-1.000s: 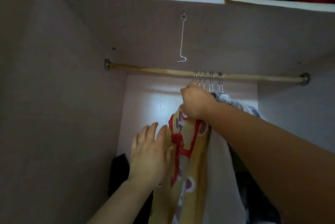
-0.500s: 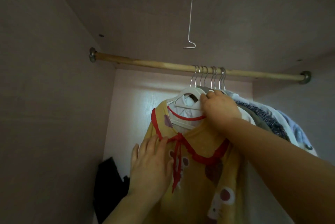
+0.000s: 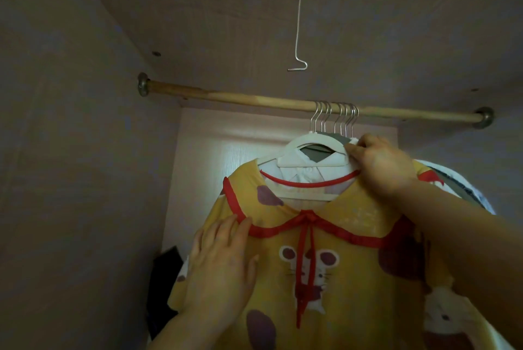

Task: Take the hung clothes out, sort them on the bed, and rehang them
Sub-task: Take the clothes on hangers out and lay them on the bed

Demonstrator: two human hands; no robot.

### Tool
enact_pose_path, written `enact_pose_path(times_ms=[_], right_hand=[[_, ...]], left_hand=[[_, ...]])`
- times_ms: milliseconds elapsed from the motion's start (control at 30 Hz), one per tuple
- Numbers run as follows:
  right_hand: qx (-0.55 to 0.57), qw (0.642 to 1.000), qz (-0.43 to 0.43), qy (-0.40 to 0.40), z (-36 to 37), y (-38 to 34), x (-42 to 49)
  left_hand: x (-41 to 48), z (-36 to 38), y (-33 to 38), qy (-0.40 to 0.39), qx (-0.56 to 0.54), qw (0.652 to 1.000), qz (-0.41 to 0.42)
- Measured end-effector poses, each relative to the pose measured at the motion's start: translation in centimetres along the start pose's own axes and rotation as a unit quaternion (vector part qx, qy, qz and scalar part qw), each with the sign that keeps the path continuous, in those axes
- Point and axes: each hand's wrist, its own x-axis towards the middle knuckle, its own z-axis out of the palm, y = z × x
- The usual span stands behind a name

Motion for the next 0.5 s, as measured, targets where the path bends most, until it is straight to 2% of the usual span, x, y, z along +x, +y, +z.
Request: enact_pose_path(times_ms=[100, 233, 400, 500], right_hand=[[0.049, 0.999, 0.005, 0.022, 0.1, 0.7, -0.1], [0.062, 0.996, -0.019, 0.056, -0.7, 1.0, 0.0], [0.103, 0.989, -0.017, 0.104, -1.9, 1.0, 0.6], [0.091, 0.99, -0.008, 0.111, -2.2, 1.1, 1.3]], left_hand=[[-0.2, 0.9, -0.8, 0.072, 0.01, 0.997, 0.027], [0.5, 0.7, -0.5, 0.12, 0.018, 0.991, 0.054], [1.5, 0.0, 0.7, 0.147, 0.03, 0.986, 0.072], [1.9, -0.8, 1.0, 0.146, 0.032, 0.987, 0.067]])
